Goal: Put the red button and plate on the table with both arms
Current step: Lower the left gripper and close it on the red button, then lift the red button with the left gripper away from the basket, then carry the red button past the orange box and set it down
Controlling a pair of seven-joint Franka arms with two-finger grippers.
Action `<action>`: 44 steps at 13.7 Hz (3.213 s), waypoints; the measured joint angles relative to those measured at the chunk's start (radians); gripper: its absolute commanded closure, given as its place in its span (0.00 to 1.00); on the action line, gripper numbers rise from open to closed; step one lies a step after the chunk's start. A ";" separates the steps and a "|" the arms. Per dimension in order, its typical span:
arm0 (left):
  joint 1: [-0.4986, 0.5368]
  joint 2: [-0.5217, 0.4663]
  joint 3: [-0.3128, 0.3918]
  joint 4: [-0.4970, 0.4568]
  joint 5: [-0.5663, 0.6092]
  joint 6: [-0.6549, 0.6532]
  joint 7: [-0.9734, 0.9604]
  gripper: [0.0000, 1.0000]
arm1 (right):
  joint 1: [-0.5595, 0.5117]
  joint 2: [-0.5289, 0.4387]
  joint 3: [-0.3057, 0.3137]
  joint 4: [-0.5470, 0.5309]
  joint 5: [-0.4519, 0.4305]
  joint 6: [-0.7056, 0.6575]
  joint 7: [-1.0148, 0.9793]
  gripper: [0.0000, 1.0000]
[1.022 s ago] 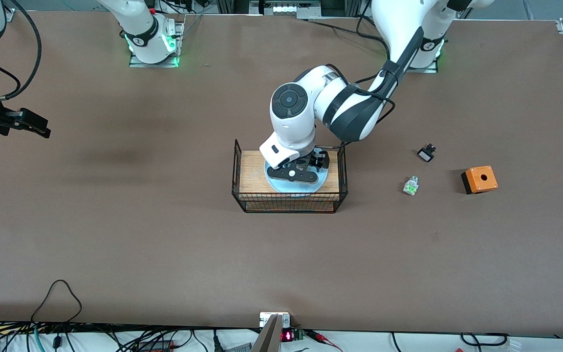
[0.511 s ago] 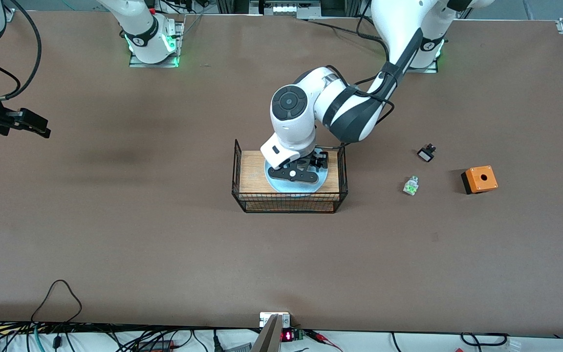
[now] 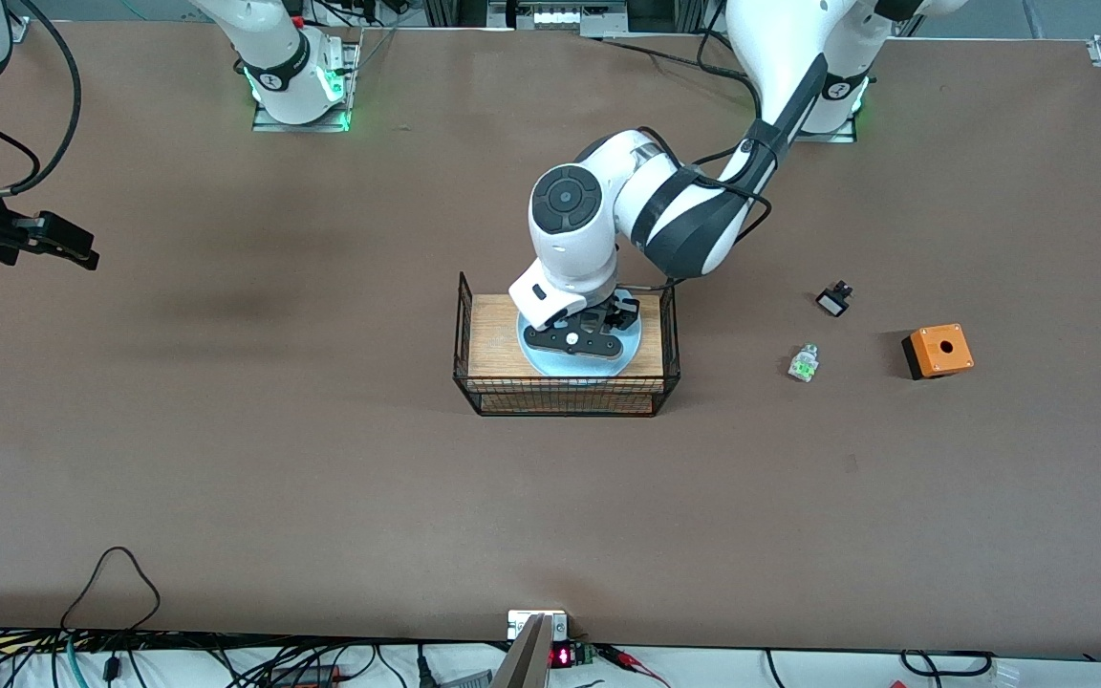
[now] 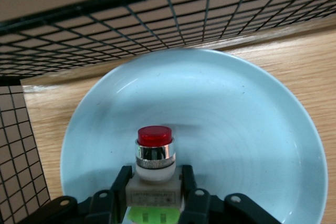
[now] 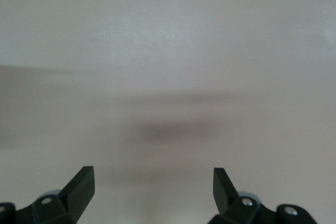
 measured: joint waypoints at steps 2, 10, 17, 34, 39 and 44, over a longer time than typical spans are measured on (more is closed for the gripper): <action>0.001 -0.005 0.000 0.001 0.000 0.000 -0.003 0.60 | 0.000 0.000 0.000 0.000 0.000 0.000 0.000 0.00; 0.044 -0.138 0.005 0.016 -0.068 -0.118 0.001 0.60 | 0.000 0.000 0.000 0.000 0.000 0.000 0.000 0.00; 0.205 -0.274 0.010 0.098 -0.145 -0.401 0.152 0.62 | 0.000 0.000 0.000 0.000 0.000 0.000 0.000 0.00; 0.580 -0.341 0.062 0.230 -0.179 -0.634 0.650 0.65 | 0.001 0.000 0.000 0.000 0.000 0.000 0.000 0.00; 0.602 -0.366 0.064 0.087 -0.160 -0.408 0.734 0.67 | 0.001 0.000 0.000 0.000 0.000 0.000 0.000 0.00; 0.623 -0.395 0.065 -0.035 -0.095 -0.279 0.787 0.65 | 0.001 0.000 0.001 0.000 0.000 0.000 0.000 0.00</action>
